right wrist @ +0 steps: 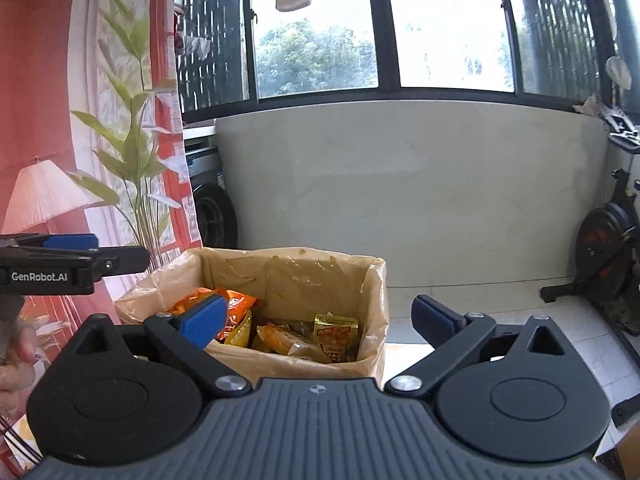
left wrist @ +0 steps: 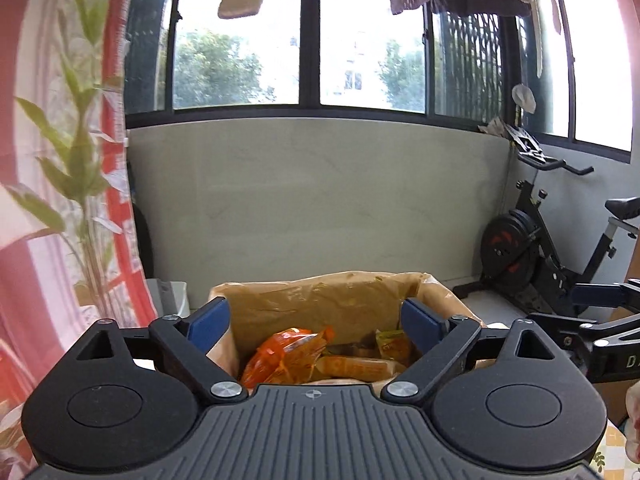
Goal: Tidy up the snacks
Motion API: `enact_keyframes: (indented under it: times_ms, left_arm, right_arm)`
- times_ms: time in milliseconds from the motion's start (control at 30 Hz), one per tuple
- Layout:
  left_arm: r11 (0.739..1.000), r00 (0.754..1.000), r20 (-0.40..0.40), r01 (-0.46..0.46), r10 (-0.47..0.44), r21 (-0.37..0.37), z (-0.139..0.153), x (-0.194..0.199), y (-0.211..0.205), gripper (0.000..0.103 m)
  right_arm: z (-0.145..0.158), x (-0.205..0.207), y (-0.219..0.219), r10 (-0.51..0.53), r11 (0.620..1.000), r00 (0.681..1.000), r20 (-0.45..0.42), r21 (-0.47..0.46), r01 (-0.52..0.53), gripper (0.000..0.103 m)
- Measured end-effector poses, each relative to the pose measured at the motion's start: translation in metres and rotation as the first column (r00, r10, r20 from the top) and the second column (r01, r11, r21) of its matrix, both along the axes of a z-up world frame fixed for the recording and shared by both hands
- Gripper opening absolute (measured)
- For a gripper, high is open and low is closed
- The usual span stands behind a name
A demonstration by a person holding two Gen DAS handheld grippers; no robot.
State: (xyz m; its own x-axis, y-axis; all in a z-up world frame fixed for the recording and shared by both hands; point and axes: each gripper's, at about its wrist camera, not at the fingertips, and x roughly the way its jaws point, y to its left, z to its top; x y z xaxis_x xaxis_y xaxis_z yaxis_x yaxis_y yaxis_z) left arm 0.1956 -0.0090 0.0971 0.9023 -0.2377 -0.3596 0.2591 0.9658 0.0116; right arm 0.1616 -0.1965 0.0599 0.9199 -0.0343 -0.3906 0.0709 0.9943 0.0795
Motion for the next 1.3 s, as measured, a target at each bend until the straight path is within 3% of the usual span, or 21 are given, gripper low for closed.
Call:
enact_keyframes:
  times_ms: [200, 400, 700, 967, 1300]
  left_arm:
    - [0.999, 0.999, 0.016, -0.045, 0.046, -0.029, 0.005, -0.036, 0.015, 0.096]
    - [0.994, 0.993, 0.051, -0.109, 0.108, 0.004, 0.009, -0.073, 0.026, 0.097]
    - [0.984, 0.983, 0.053, -0.175, 0.176, -0.012, 0.02, -0.113, 0.05, 0.097]
    - [0.981, 0.976, 0.101, -0.195, 0.194, 0.002, 0.029, -0.131, 0.058, 0.097]
    - [0.985, 0.979, 0.103, -0.175, 0.174, 0.002, 0.029, -0.127, 0.062, 0.097]
  right_arm:
    - [0.007, -0.028, 0.014, -0.044, 0.999, 0.999, 0.01, 0.017, 0.044, 0.103]
    - [0.009, -0.056, 0.029, -0.06, 0.998, 0.998, 0.012, 0.03, 0.06, 0.103]
    - [0.018, -0.086, 0.045, -0.085, 0.996, 0.996, 0.031, 0.036, 0.084, 0.103]
    - [0.018, -0.094, 0.053, -0.091, 0.996, 0.996, 0.014, 0.027, 0.09, 0.103]
    - [0.023, -0.099, 0.058, -0.1, 0.995, 0.995, 0.018, 0.015, 0.099, 0.103]
